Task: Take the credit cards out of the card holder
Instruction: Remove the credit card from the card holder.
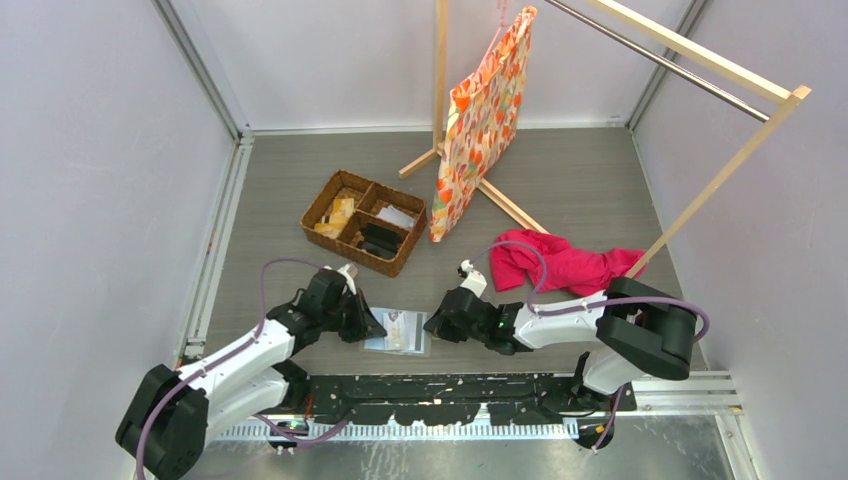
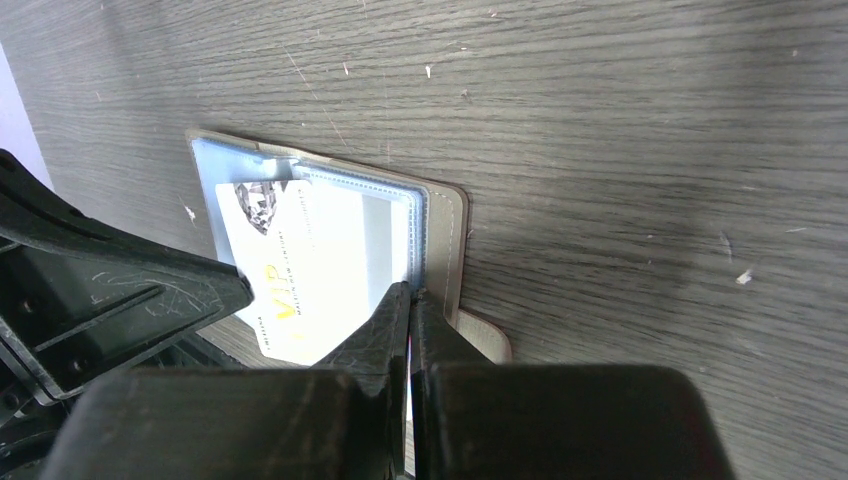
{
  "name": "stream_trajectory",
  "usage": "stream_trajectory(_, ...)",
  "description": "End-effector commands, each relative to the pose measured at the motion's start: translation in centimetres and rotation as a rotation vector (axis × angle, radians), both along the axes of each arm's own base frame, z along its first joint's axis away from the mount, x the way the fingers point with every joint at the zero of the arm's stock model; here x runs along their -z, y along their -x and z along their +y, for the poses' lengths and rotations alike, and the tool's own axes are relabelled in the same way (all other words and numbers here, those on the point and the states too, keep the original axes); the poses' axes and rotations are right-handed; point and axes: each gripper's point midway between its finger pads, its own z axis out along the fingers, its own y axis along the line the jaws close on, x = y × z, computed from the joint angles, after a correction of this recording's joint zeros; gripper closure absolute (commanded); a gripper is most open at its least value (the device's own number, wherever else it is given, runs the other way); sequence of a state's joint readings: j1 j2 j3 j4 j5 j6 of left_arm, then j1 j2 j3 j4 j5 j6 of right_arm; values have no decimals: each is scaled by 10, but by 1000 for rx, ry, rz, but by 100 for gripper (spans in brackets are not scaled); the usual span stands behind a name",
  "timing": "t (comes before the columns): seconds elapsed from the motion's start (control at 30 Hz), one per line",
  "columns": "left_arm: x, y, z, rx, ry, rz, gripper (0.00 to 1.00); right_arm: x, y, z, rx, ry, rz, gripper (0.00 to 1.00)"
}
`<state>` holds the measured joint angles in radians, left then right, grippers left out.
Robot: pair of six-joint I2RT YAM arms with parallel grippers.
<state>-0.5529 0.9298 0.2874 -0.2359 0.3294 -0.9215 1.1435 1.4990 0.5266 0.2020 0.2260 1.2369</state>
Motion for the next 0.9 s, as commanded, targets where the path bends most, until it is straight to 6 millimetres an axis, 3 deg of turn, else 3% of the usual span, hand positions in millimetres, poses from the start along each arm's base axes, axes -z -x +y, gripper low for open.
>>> stream_trajectory(0.0, -10, 0, 5, 1, -16, -23, 100, 5, 3, -7, 6, 19, 6, 96)
stream_trajectory(0.23, -17, 2, 13, -32, -12, -54, 100, 5, 4, -7, 5, 19, 7, 96)
stream_trajectory(0.43, -16, -1, 4, -45, 43, -51, 99, 1, 3, -4, -4, 16, 3, 96)
stream_trajectory(0.87, -16, -3, 1, -31, 51, -49, 99, -55, -4, 18, -63, -117, -146, 85)
